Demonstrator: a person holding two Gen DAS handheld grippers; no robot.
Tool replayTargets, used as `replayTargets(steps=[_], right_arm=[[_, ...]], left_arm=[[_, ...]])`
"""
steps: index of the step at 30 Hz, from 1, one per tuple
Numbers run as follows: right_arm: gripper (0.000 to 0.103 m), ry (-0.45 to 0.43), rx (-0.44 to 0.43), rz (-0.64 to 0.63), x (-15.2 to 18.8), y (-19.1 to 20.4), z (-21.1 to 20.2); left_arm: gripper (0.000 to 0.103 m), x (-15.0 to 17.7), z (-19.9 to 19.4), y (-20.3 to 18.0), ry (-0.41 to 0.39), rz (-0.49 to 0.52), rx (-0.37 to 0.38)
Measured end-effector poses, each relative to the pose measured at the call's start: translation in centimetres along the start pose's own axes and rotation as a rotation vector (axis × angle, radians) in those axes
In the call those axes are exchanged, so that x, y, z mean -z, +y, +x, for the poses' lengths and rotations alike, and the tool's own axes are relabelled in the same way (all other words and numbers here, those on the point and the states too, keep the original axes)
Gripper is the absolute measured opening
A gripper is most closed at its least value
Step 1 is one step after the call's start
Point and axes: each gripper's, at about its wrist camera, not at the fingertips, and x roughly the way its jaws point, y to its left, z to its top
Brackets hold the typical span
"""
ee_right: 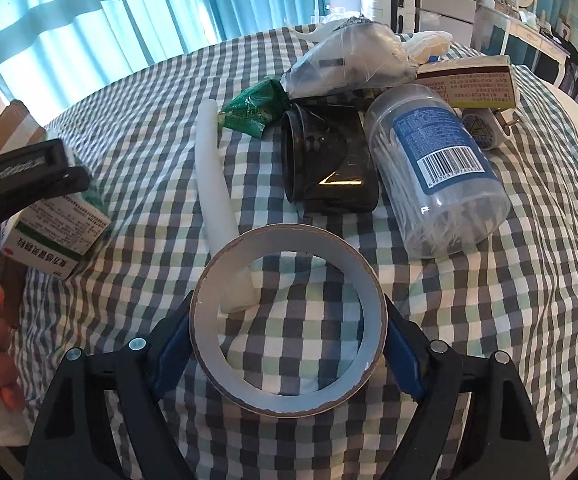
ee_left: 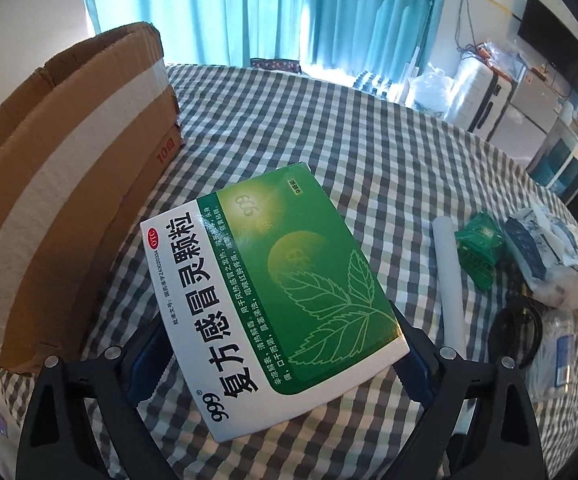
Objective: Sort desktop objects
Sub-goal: 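Carry both items to the cardboard box and release them inside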
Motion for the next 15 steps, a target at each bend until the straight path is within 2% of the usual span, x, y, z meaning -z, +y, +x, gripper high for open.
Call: replayTargets(steps=[7,15], right_arm=[[0.083,-0.031,0.028,-0.051,0.4,1.6,-1.1],[0.083,-0.074,0.012,-0.054,3.5,3.2,-5.7]], left_arm=[[0.096,0.6,-3.9,1.8,-0.052,0.029,0.018],[0.096,0.1,-8.2,5.6,-0.123,0.004,0.054]])
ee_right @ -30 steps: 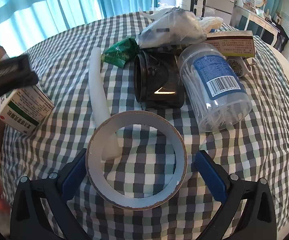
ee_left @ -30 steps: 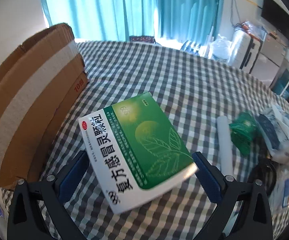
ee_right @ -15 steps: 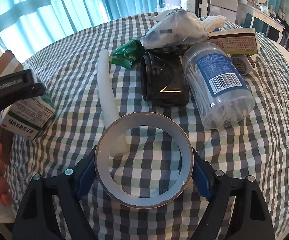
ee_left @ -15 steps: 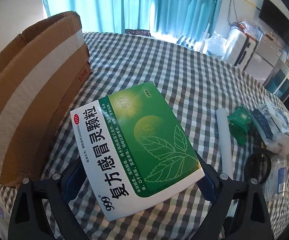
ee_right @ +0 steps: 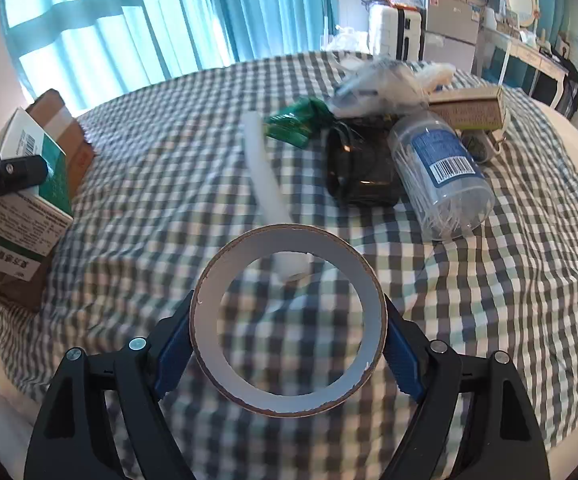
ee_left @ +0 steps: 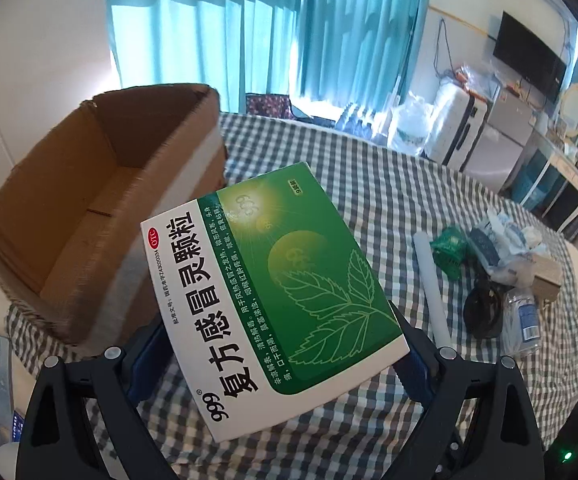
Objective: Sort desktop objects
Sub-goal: 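Carry both items to the cardboard box and release them inside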
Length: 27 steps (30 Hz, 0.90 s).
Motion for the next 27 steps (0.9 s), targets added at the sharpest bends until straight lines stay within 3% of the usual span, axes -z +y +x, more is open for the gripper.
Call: replayTargets(steps=[7,16,23,27], right_arm=[[0.083,-0.074,-0.026,-0.014,0.6,3.3,-5.5],[0.083,-0.214,-0.153,-0.057,-3.8,10.6,-12.5],[0.083,-0.234,-0.243,-0.102,-6.5,16.9,-13.6],[0.083,-0.231,-0.273,-0.129,-7.5,20.0,-12.8]], left_arm=[[0.096,-1.5,-5.0,4.2,-0.090,-0.026,0.027],[0.096,-5.5,-9.7,10.1,-0.186,0.002,0.032],[0.096,-8.2,-10.0,15.2,-0.211,-0.029,0.012],[0.096,-8.0,-9.6,17.9,-0.210,-0.013,-0.014]])
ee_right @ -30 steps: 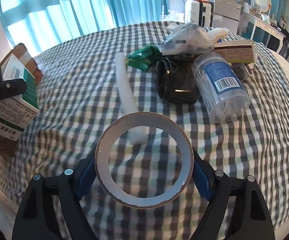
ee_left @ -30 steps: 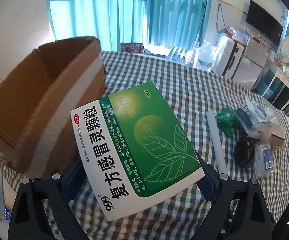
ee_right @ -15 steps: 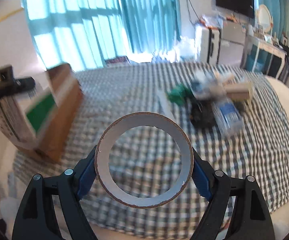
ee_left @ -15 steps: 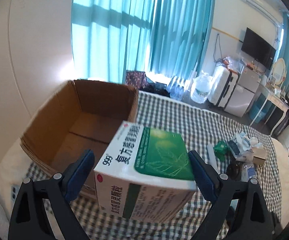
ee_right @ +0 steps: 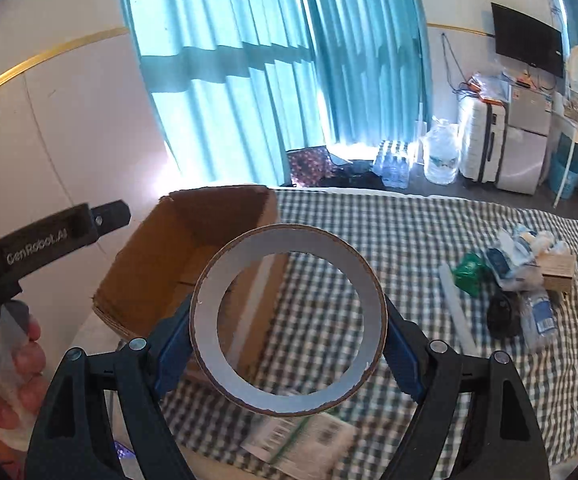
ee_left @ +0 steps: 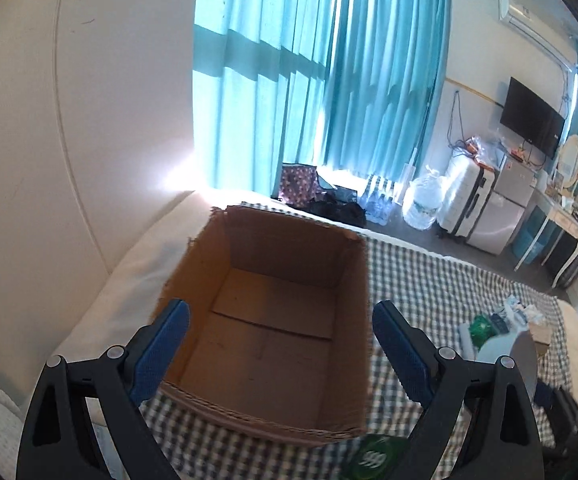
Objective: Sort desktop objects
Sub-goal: 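Carry both items to the cardboard box and release them inside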
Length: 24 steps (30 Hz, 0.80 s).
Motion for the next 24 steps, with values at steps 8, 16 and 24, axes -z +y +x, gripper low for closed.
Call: replayTargets(steps=[8,16,24], right_arm=[[0.083,0.078,-0.062,-0.049,-1.4,5.1,4.8],[0.085,0.180,-0.094,0.029,-1.6,7.2,9.7],[0.091,0.088,-0.059,0.144,-2.0,3.0,6.1]], left_arm=[[0.094,2.2,3.0,4.5,0.070,-0.030,-0.049],[0.103,3.4,4.7,8.5,0.126,-0.053,-0.043],[0.103,4.9,3.4,6.4,0.122,0.007,0.010]])
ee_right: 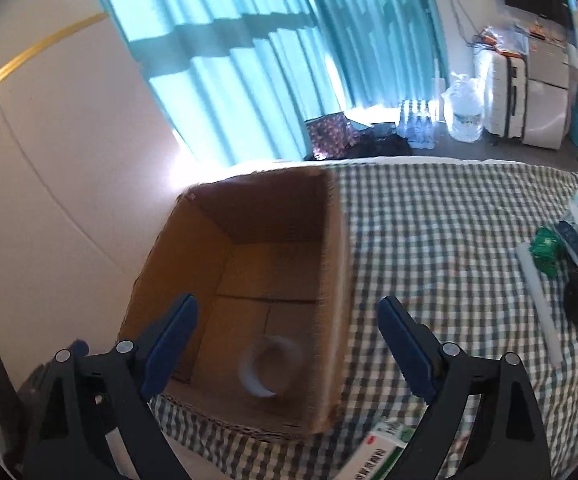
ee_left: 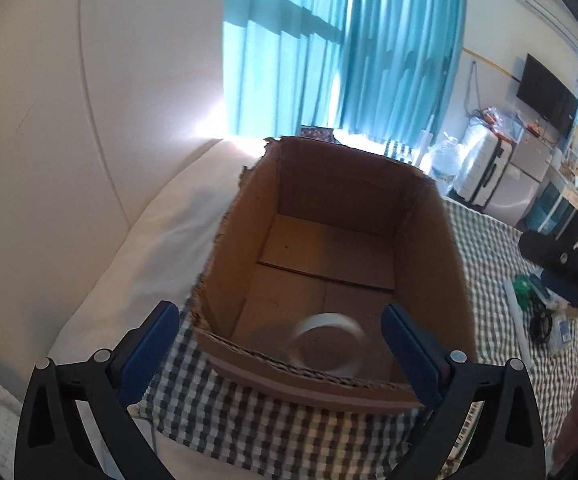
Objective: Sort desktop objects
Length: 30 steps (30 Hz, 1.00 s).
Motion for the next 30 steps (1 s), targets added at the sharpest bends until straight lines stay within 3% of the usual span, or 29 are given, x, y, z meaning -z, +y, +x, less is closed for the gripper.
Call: replayTargets(steps=[6,11,16,20,30], right_arm=[[0.092,-0.024,0.133,0.036,2.1,-7.0,-4.2],[0.092,-0.008,0.238,0.158,4.9,-16.5,-6.7],[0.092,-0.003,0.289,0.237,7.6,-23.2,-8.8],[0.092,0.016,0.277,0.251,8.8,-25.8,-8.1],[0.092,0.107,0.231,0.144,9.2,-27.9,-2.1]], left_arm=[[0.103,3.5,-3.0,-6.8,0.006,0.084,0.138],[0.103,8.1,-3.9,-13.5,0.017,0.178,0.247],[0.103,12.2,-1.4,-18.2,0.058,0.301,0.172],[0.103,13.5,1.4,-19.5,0.136,0.347,0.097],[0.103,12.7,5.4,-20.1,0.231,0.264,0.062]])
